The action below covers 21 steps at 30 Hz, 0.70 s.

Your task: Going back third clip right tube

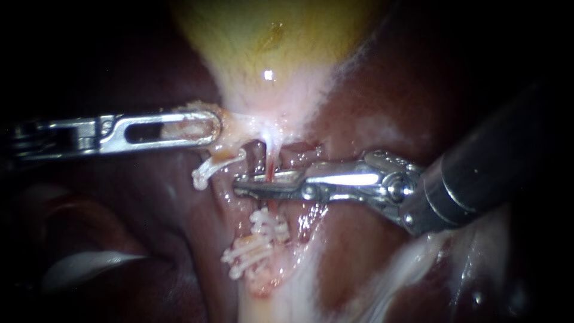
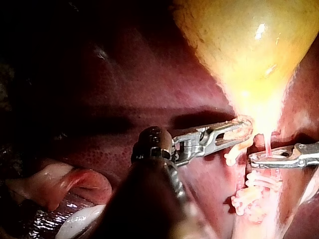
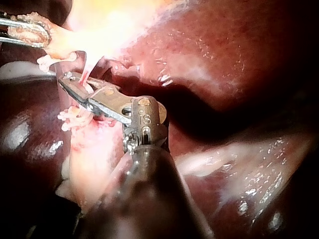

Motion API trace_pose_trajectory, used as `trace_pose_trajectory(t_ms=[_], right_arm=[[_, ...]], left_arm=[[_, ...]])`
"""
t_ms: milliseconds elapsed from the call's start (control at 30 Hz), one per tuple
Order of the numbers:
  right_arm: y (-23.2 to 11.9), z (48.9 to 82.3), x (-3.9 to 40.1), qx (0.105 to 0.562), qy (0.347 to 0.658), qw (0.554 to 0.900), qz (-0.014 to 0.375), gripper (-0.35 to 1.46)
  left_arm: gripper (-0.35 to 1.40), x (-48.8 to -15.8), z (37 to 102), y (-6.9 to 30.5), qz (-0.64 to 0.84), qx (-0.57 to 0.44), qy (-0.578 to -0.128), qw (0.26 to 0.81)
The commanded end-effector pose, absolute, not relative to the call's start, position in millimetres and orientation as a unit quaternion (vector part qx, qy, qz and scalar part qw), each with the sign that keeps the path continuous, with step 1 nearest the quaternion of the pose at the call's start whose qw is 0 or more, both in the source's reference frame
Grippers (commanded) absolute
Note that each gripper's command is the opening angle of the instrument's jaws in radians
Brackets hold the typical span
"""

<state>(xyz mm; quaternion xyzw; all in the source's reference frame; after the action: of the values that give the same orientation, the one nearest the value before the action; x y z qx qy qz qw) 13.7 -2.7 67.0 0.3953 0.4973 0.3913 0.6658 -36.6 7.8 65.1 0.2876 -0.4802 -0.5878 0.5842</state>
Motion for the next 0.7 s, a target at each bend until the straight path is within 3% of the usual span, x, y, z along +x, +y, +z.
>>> trace_pose_trajectory(t_ms=[33,267,400,533,700], right_arm=[[-2.7,67.0,13.7,0.397,0.498,0.665,0.39,-0.35],[-2.8,67.0,13.7,0.405,0.502,0.661,0.383,-0.31],[-2.9,67.2,13.9,0.384,0.527,0.674,0.348,0.29],[-3.0,67.6,14.5,0.366,0.545,0.681,0.326,0.45],[-3.6,68.8,15.3,0.342,0.554,0.691,0.314,0.5]], left_arm=[[-0.35,-36.6,65.1,7.8,-0.588,0.288,-0.48,0.584],[-0.35,-36.6,65.2,7.7,-0.588,0.287,-0.48,0.584],[-0.35,-36.6,65.2,7.7,-0.588,0.287,-0.48,0.584],[-0.35,-36.6,65.1,7.7,-0.588,0.287,-0.48,0.584],[-0.35,-36.6,65.1,7.6,-0.587,0.288,-0.48,0.585]])
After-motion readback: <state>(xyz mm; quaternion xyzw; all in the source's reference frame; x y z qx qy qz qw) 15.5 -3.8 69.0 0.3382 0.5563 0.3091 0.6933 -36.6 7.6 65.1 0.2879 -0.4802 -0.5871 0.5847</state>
